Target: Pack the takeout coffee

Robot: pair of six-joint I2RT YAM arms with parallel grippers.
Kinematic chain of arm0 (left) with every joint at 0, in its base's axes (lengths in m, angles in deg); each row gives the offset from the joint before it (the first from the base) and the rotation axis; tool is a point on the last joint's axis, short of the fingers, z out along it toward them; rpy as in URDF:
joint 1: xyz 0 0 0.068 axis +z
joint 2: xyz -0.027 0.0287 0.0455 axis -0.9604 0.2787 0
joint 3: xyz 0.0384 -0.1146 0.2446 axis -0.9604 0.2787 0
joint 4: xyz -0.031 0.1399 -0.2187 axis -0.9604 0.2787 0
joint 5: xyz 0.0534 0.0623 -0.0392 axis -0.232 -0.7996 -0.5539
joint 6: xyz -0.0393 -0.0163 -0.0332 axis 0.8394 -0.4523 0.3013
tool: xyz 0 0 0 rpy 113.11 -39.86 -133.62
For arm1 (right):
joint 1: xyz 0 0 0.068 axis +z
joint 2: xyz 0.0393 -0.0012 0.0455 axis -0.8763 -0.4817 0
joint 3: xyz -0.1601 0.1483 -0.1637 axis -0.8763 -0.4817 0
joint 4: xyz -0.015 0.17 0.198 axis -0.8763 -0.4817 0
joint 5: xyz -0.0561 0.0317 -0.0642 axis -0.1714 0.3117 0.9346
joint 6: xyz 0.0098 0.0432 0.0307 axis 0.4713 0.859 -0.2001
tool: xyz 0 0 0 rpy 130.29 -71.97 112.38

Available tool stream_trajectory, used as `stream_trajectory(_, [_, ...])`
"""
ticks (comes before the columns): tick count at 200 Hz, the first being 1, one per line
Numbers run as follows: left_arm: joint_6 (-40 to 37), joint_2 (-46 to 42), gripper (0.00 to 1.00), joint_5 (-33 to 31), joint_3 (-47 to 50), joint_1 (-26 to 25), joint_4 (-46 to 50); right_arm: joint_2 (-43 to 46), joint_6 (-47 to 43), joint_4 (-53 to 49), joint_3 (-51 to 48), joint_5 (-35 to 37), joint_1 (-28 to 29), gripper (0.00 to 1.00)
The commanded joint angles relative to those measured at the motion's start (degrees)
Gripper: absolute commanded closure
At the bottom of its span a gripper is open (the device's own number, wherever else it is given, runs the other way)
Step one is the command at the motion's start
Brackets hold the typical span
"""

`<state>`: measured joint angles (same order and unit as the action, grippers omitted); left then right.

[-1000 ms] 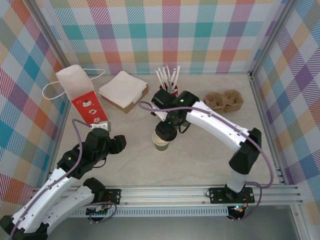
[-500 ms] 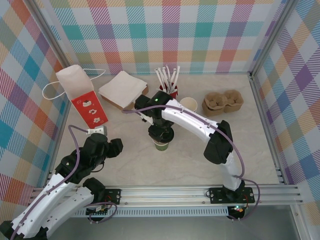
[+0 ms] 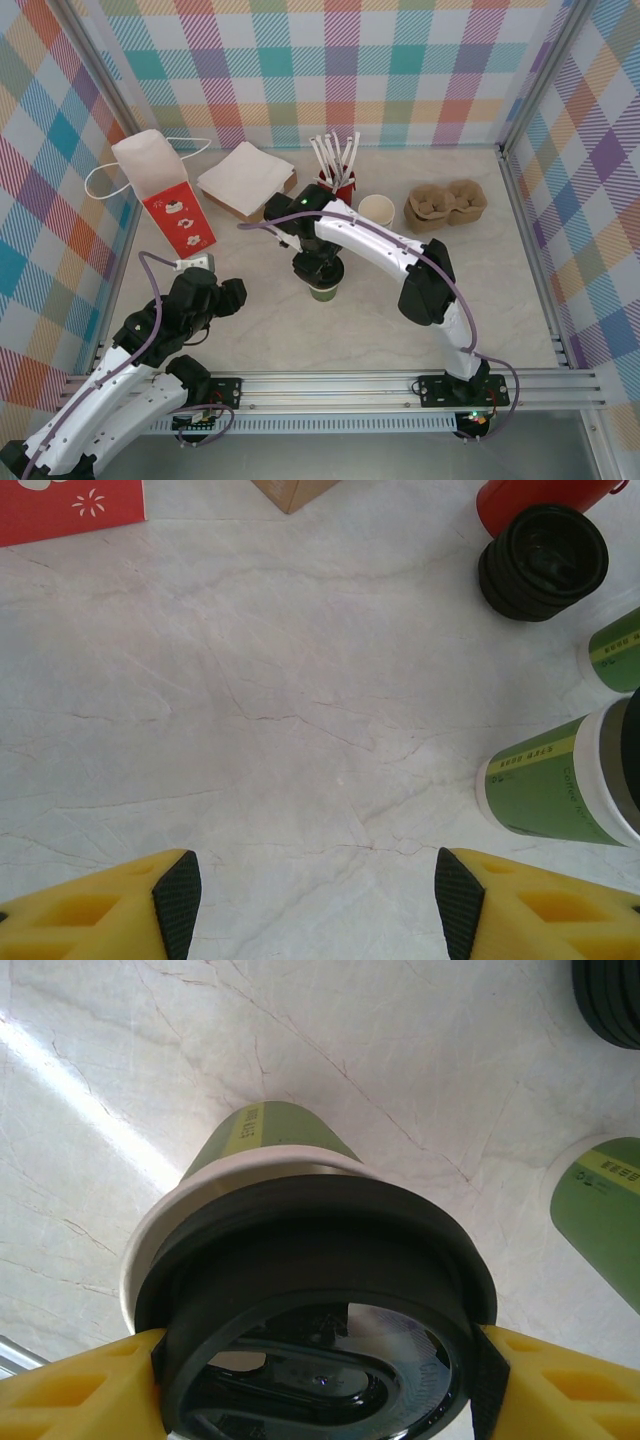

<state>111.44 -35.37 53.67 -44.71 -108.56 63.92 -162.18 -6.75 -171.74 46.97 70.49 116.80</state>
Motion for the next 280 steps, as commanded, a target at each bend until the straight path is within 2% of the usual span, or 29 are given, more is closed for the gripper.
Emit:
stream_trajectory(1, [0.7,0.0,0.35,-0.7,0.4,-0.4,-0.9,-0.6,-0.9,-1.8,1.7,-1.7,0.6,0.30])
stream_trajectory(93, [0.6,0.7,0.34,-0.3,0.4,-0.4,-1.3,-2.1,-1.2,-1.5,1.2,-3.4,0.7,0.28])
stream_trajectory(181, [0.4,1.3,0.34,0.0,0.3,-0.4,-1.9,-1.9,-0.4,-1.7,1.6,0.3,0.7,0.27])
stream_trajectory(280, [-0.2,2.2,0.33,0.3,-0.6,-0.4,-2.3,-1.1,0.3,-2.0,2.0,-1.8,0.6,0.12])
